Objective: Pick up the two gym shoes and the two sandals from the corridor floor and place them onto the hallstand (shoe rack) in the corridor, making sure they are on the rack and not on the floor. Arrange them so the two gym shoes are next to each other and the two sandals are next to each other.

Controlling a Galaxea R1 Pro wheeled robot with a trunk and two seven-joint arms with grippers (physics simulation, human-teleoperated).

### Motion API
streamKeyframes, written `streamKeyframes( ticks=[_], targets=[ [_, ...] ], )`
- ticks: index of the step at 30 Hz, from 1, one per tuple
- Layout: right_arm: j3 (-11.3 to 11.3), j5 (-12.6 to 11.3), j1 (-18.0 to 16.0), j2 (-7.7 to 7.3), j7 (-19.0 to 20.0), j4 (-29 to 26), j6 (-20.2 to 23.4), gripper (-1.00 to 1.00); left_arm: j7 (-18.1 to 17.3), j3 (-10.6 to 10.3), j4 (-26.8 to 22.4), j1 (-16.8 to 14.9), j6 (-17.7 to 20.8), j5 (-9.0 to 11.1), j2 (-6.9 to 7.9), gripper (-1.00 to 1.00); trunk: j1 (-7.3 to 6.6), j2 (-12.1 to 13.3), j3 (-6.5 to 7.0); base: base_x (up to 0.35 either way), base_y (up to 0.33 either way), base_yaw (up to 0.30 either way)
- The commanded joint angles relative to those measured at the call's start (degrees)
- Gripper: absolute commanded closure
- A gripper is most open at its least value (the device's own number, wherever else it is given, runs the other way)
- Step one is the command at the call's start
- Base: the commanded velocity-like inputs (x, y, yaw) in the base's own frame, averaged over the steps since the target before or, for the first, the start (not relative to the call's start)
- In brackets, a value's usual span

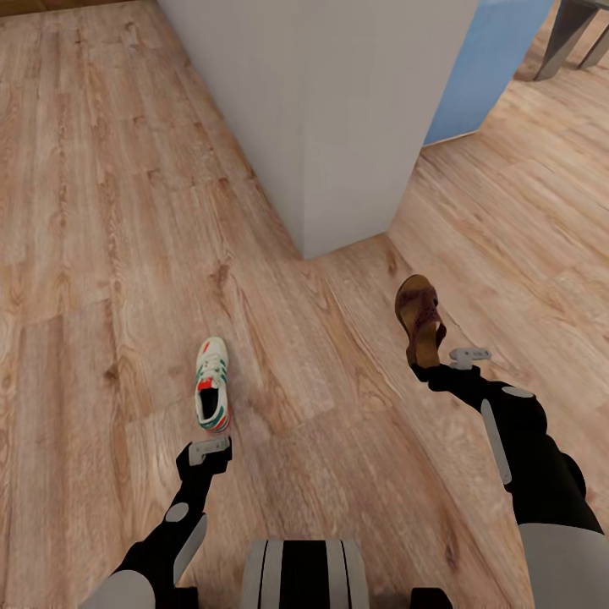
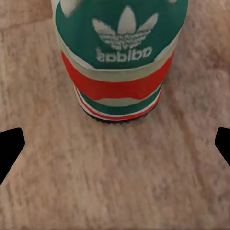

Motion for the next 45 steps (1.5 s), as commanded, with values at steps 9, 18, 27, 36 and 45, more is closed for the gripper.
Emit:
streamKeyframes(
  ticks=[9, 18, 27, 36, 45],
  targets=[
    [-0.07, 0.08, -0.05, 0.01, 0.21, -0.11, 0.29, 1.0, 0.16, -0.2, -0.02, -0.03, -0.45, 0.58, 0.03, -1.0, 0.07, -0.06, -0.82, 0.0, 0.0, 0.0],
    [-0.07, 0.08, -0.03, 0.01, 0.23, -0.14, 0.29, 1.0, 0.15, -0.18, -0.31, -0.03, -1.04, 0.58, 0.07, -1.0, 0.19, -0.12, -2.38, 0.0, 0.0, 0.0],
    [0.0, 0.11, -0.04, 0.04, 0.15, -0.07, 0.29, 1.0, 0.2, -0.17, -0.35, -0.03, -4.29, 0.58, 0.11, -1.0, 0.19, -0.12, -2.4, 0.0, 0.0, 0.0],
    [0.01, 0.31, -0.07, 0.09, 0.15, -0.03, 0.29, 1.0, 0.2, -0.17, -0.35, -0.03, -4.6, 0.58, 0.11, -1.0, 0.32, -0.19, -3.74, 0.0, 0.0, 0.0],
    [0.02, 0.34, -0.03, 0.09, 0.15, 0.01, 0.29, 1.0, 0.19, -0.17, -0.43, -0.03, -5.0, 0.58, 0.11, -1.0, 0.48, -0.27, -5.61, 0.0, 0.0, 0.0]
  ],
)
